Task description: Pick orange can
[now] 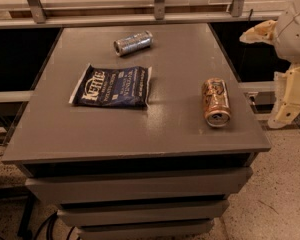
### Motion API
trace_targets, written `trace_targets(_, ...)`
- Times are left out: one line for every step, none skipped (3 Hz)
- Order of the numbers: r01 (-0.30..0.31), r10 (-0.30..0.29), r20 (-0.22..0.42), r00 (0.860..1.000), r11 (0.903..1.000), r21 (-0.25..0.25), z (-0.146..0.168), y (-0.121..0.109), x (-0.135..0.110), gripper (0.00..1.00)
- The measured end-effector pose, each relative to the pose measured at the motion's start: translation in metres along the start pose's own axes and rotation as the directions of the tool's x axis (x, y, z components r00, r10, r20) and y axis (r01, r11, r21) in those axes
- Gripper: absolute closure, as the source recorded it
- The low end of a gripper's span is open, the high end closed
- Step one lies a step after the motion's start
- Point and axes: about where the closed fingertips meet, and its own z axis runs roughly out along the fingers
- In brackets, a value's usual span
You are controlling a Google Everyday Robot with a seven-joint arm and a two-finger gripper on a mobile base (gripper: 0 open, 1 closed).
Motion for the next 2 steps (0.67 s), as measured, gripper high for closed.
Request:
trace_targets(0.163,-0.161,0.075,0.984,0.9865,-0.017,0.017,-0.004,-0.008,0.0)
trace_targets(0.322,-0.317,0.141,0.938,0.9466,-0.011,0.03,-0.009,-0.015,0.0)
